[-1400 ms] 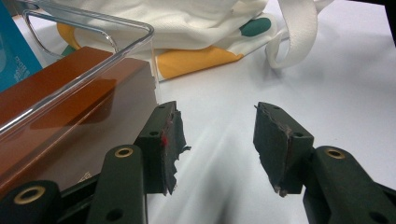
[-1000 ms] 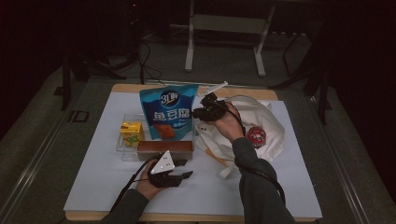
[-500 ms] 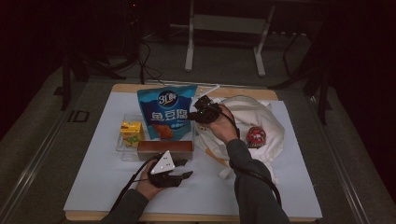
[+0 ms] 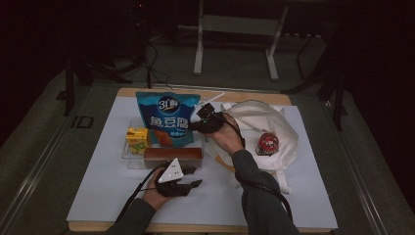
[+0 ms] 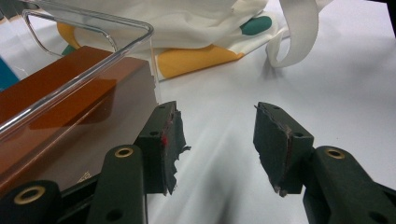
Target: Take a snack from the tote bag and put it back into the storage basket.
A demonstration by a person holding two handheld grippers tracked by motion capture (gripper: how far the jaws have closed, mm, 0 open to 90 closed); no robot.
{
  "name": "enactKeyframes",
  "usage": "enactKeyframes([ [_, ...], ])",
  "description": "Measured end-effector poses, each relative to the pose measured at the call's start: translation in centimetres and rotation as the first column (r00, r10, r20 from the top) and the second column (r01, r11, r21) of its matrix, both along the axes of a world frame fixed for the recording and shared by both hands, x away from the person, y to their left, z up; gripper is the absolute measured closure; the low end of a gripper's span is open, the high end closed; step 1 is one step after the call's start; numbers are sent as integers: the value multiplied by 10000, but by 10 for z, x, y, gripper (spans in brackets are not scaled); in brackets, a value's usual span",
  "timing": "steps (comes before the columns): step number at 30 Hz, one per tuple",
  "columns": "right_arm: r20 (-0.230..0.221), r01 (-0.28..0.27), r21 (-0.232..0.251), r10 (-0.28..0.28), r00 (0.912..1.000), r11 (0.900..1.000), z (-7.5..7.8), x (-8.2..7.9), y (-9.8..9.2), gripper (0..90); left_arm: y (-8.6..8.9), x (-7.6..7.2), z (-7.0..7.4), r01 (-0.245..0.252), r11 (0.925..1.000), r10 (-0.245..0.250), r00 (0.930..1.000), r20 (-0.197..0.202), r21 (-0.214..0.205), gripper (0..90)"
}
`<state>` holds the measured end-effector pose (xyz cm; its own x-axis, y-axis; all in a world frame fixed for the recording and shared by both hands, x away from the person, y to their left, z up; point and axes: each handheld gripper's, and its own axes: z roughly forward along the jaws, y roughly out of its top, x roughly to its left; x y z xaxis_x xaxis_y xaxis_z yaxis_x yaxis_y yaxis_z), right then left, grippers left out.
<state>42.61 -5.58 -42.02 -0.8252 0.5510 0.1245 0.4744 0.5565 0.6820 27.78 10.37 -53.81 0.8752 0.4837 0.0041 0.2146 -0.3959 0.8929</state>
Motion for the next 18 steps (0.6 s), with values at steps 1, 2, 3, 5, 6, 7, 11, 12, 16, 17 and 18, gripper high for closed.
enactKeyframes([
  [1, 5, -22, 7, 22, 10000, 10000, 0, 0, 2, 900, 0, 0, 0, 4, 10000, -4, 10000, 1, -2, 501],
  [2, -10, 17, 27, -17, 10000, 10000, 0, 0, 4, 900, 0, 0, 0, 3, 10000, -3, 10000, -3, -5, 501],
  [3, 13, 7, 23, -7, 10000, 10000, 0, 1, 5, 900, 0, 0, 0, 6, 10000, -6, 10000, -8, 1, 500],
  [5, -9, 116, 41, -116, 9999, 9999, 0, 2, 9, 900, 0, 0, 0, 5, 10000, -5, 10000, -20, -4, 500],
  [6, 4, 156, 52, -156, 9999, 9999, 0, 3, 11, 900, 0, 0, 0, 4, 10000, -4, 10000, -17, -9, 500],
  [7, -1, 183, 64, -183, 9998, 9998, 0, 3, 13, 900, 0, 0, 0, 4, 10000, -4, 10000, -20, -15, 500],
  [11, 18, 155, 62, -155, 9999, 9999, 0, 4, 22, 900, 0, 0, 0, 16, 10000, -16, 10000, -35, -31, 500],
  [12, 36, 168, 70, -168, 9999, 9998, 0, 4, 24, 900, 0, 0, 0, 17, 10000, -17, 10000, -35, -29, 499],
  [16, 76, 407, 73, -407, 9991, 9991, 0, 6, 30, 900, 0, 0, 0, 14, 10000, -15, 10000, -21, -23, 500],
  [17, 59, 436, 102, -437, 9990, 9990, -1, 6, 30, 900, 0, 0, 0, 12, 10000, -12, 10000, -32, -32, 499],
  [18, 64, 498, 99, -499, 9987, 9987, -1, 6, 30, 900, 0, 0, 0, 14, 10000, -14, 10000, -41, -36, 500],
])
